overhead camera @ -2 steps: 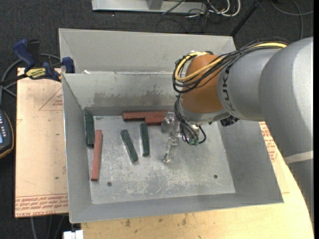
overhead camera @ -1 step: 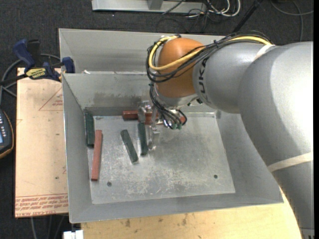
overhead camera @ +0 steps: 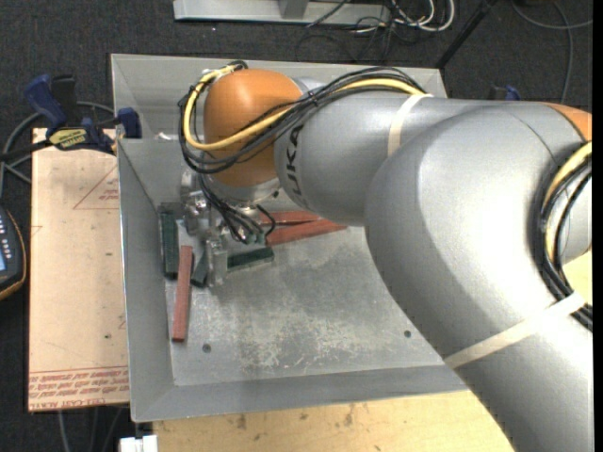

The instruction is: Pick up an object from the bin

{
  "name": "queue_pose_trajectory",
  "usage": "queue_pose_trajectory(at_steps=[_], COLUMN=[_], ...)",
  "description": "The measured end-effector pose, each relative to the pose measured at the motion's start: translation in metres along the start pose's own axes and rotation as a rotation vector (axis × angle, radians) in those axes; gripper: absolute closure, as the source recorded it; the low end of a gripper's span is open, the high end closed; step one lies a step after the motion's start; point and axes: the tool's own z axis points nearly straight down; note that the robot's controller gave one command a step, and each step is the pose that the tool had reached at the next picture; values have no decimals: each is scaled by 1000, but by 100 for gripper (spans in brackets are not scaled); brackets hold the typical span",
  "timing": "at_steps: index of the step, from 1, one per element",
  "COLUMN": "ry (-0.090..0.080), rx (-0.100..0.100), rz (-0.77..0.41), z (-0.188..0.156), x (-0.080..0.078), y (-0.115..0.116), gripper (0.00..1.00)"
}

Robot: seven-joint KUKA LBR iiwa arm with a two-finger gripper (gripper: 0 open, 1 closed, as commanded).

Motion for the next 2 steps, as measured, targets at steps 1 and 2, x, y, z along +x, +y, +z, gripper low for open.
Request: queue_pose_trajectory(at_steps=[1, 2], ry=[3, 7], rx=[6, 3], rz=[41, 60], z=[-17, 1], x=[16, 53], y=[-68, -63], gripper=[0, 0])
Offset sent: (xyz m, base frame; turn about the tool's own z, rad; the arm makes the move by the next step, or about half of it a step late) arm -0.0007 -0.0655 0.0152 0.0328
